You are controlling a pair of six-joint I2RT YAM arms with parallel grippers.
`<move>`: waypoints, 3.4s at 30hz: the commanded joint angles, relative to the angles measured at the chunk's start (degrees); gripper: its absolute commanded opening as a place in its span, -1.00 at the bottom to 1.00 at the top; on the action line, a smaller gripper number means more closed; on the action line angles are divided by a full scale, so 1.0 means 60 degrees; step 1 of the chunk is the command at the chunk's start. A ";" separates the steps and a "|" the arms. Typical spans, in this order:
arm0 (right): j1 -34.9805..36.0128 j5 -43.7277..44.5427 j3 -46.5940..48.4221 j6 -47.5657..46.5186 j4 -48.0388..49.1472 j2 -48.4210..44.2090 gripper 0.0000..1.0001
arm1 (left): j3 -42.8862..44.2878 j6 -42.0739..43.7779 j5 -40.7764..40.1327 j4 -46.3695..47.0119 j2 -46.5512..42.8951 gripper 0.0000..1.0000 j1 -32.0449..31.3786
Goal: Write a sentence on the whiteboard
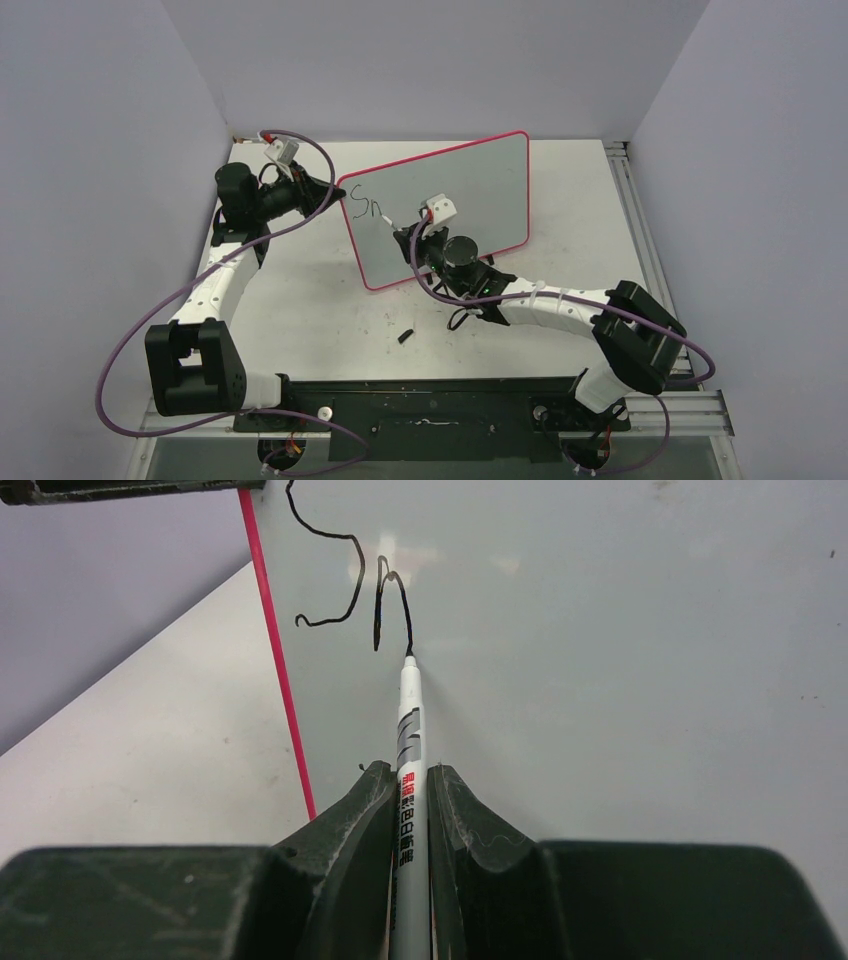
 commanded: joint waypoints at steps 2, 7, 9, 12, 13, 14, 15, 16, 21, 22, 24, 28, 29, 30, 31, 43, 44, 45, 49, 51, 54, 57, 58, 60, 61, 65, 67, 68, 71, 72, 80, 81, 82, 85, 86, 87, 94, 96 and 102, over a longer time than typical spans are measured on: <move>0.0017 0.0220 -0.0139 0.0092 0.0133 -0.0343 -0.89 | 0.0006 0.0173 0.0209 -0.0048 -0.0296 -1.00 0.0044; 0.0021 0.0317 -0.0096 0.0073 0.0237 -0.0357 -0.89 | 0.0005 0.0186 0.0200 -0.0044 -0.0288 -1.00 0.0044; 0.0030 0.0370 -0.0042 0.0028 0.0327 -0.0379 -0.89 | 0.0006 0.0186 0.0207 -0.0055 -0.0289 -1.00 0.0044; 0.0030 0.0395 0.0082 -0.0042 0.0521 -0.0384 -0.89 | 0.0006 0.0186 0.0217 -0.0055 -0.0288 -1.00 0.0044; 0.0023 0.0391 0.0125 -0.0075 0.0568 -0.0388 -0.89 | 0.0006 0.0186 0.0212 -0.0055 -0.0289 -1.00 0.0044; 0.0025 0.0389 0.0193 -0.0120 0.0603 -0.0363 -0.89 | 0.0006 0.0186 0.0207 -0.0055 -0.0278 -1.00 0.0044; 0.0030 0.0383 0.0253 -0.0162 0.0626 -0.0358 -0.89 | 0.0006 0.0193 0.0207 -0.0055 -0.0288 -1.00 0.0044; 0.0027 0.0391 0.0312 -0.0211 0.0641 -0.0343 -0.89 | 0.0006 0.0187 0.0211 -0.0055 -0.0285 -1.00 0.0044; -0.0007 0.0458 0.0468 -0.0357 0.0764 -0.0343 -0.89 | 0.0017 0.0195 0.0224 -0.0055 -0.0286 -1.00 0.0057; -0.0027 0.0463 0.0494 -0.0378 0.0787 -0.0339 -0.89 | 0.0021 0.0187 0.0216 -0.0055 -0.0285 -1.00 0.0059; -0.0056 0.0466 0.0544 -0.0417 0.0796 -0.0337 -0.89 | 0.0021 0.0186 0.0221 -0.0055 -0.0275 -1.00 0.0059; -0.0137 0.0456 0.0628 -0.0453 0.0796 -0.0293 -0.89 | 0.0021 0.0192 0.0217 -0.0055 -0.0277 -1.00 0.0059; -0.0159 0.0454 0.0637 -0.0447 0.0796 -0.0287 -0.89 | 0.0021 0.0199 0.0219 -0.0062 -0.0285 -1.00 0.0059; -0.0182 0.0471 0.0638 -0.0441 0.0802 -0.0277 -0.89 | 0.0021 0.0200 0.0216 -0.0056 -0.0286 -1.00 0.0059; -0.0203 0.0489 0.0638 -0.0440 0.0803 -0.0277 -0.89 | 0.0016 0.0200 0.0215 -0.0055 -0.0288 -1.00 0.0059; -0.0289 0.0822 0.0177 -0.0344 0.0747 -0.0564 -0.89 | 0.0021 0.0200 0.0233 -0.0040 -0.0288 -1.00 0.0059; -0.0284 0.0840 0.0115 -0.0314 0.0746 -0.0583 -0.89 | 0.0021 0.0200 0.0232 -0.0040 -0.0279 -1.00 0.0059; -0.0289 0.0857 0.0056 -0.0298 0.0742 -0.0613 -0.89 | 0.0021 0.0200 0.0234 -0.0040 -0.0286 -1.00 0.0059; -0.0279 0.0871 -0.0102 -0.0217 0.0633 -0.0660 -0.89 | 0.0014 0.0200 0.0238 -0.0040 -0.0282 -1.00 0.0066; -0.0279 0.0837 -0.0169 -0.0161 0.0597 -0.0640 -0.89 | 0.0021 0.0200 0.0228 -0.0040 -0.0282 -1.00 0.0066; -0.0257 0.0734 -0.0238 -0.0082 0.0520 -0.0578 -0.89 | 0.0013 0.0200 0.0230 -0.0040 -0.0297 -1.00 0.0072; -0.0201 0.0684 -0.0333 -0.0015 0.0455 -0.0533 -0.89 | 0.0004 0.0200 0.0227 -0.0040 -0.0299 -1.00 0.0074; -0.0174 0.0667 -0.0366 0.0031 0.0433 -0.0522 -0.89 | 0.0013 0.0200 0.0230 -0.0040 -0.0292 -1.00 0.0074; -0.0139 0.0674 -0.0446 0.0070 0.0395 -0.0508 -0.89 | 0.0003 0.0200 0.0228 -0.0040 -0.0298 -1.00 0.0074; -0.0124 0.0695 -0.0490 0.0091 0.0400 -0.0517 -0.89 | -0.0001 0.0200 0.0229 -0.0040 -0.0297 -1.00 0.0081; -0.0064 0.0746 -0.0602 0.0127 0.0351 -0.0551 -0.89 | 0.0006 0.0200 0.0229 -0.0040 -0.0307 -1.00 0.0074; -0.0050 0.0753 -0.0621 0.0131 0.0338 -0.0577 -0.89 | 0.0006 0.0200 0.0228 -0.0040 -0.0308 -1.00 0.0075; -0.0046 0.0763 -0.0622 0.0131 0.0336 -0.0592 -0.89 | 0.0006 0.0200 0.0228 -0.0040 -0.0317 -1.00 0.0074; -0.0007 0.0762 -0.0594 0.0081 0.0335 -0.0731 -0.89 | 0.0006 0.0200 0.0223 -0.0040 -0.0318 -1.00 0.0074; 0.0021 0.0768 -0.0568 0.0052 0.0330 -0.0825 -0.89 | -0.0005 0.0200 0.0227 -0.0040 -0.0312 -1.00 0.0074; 0.0145 0.0990 -0.0478 -0.0250 0.0296 -0.1624 -0.89 | 0.0006 0.0200 0.0224 -0.0055 -0.0306 -1.00 0.0074; 0.0140 0.1062 -0.0452 -0.0321 0.0304 -0.1640 -0.89 | 0.0006 0.0200 0.0213 -0.0055 -0.0305 -1.00 0.0074; 0.0128 0.1119 -0.0426 -0.0366 0.0328 -0.1622 -0.89 | 0.0003 0.0211 0.0222 -0.0055 -0.0309 -1.00 0.0074; 0.0104 0.1218 -0.0278 -0.0524 0.0362 -0.1454 -0.89 | 0.0006 0.0215 0.0215 -0.0069 -0.0310 -1.00 0.0075; 0.0104 0.1212 -0.0238 -0.0547 0.0396 -0.1394 -0.89 | -0.0001 0.0215 0.0224 -0.0070 -0.0317 -1.00 0.0074; 0.0100 0.1211 -0.0209 -0.0556 0.0439 -0.1342 -0.89 | -0.0007 0.0215 0.0220 -0.0066 -0.0318 -1.00 0.0074; 0.0061 0.1185 -0.0041 -0.0573 0.0609 -0.1046 -0.89 | 0.0003 0.0215 0.0222 -0.0070 -0.0326 -1.00 0.0074; 0.0025 0.1152 0.0000 -0.0574 0.0612 -0.0955 -0.89 | 0.0006 0.0229 0.0216 -0.0070 -0.0316 -1.00 0.0074; -0.0058 0.1070 0.0065 -0.0572 0.0685 -0.0808 -0.89 | 0.0018 0.0231 0.0216 -0.0085 -0.0328 -1.00 0.0074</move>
